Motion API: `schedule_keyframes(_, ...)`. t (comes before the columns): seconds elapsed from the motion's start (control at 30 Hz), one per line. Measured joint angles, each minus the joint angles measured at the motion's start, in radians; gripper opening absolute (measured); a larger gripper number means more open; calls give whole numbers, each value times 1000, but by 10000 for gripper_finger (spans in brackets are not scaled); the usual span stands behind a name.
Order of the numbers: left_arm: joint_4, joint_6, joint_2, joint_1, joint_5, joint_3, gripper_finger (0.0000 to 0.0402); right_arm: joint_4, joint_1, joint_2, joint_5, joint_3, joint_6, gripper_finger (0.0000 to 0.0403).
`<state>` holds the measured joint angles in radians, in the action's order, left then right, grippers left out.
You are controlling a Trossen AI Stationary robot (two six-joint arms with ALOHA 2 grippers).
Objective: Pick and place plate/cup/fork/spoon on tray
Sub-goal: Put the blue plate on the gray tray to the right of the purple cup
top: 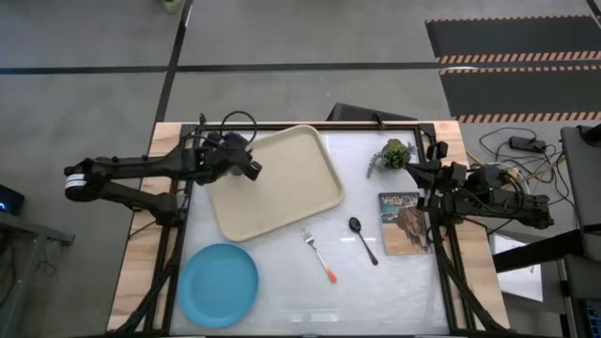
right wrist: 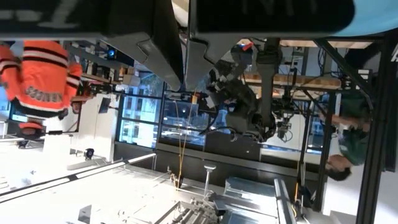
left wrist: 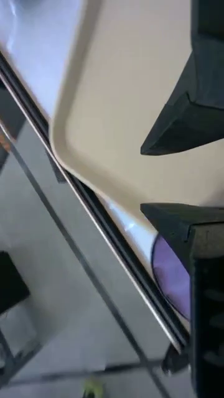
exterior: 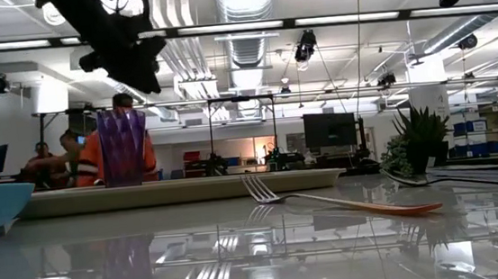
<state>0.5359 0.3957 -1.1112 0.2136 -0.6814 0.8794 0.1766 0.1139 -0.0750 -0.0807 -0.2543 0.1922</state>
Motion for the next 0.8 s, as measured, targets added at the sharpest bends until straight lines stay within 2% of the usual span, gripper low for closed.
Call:
schedule_keyframes(0.27, -2, 15, -1, -109, 17, 101, 116, 53, 0, 0, 0, 0, 31, 9)
schedule_keyframes(0.5, -2, 81, -25, -294, 56, 216, 116, 77, 0, 0, 0, -14, 64, 9)
schedule_keyframes(0.6, -9, 142, -54, -390, 162, 255, 116, 76, 0, 0, 1, -23, 71, 9)
schedule_keyframes(0.7, -6, 234, -93, -483, 342, 266, 116, 76, 0, 0, 1, -33, 71, 9)
schedule_keyframes(0.8, 9, 396, -148, -572, 507, 261, 116, 76, 0, 0, 1, -40, 70, 9)
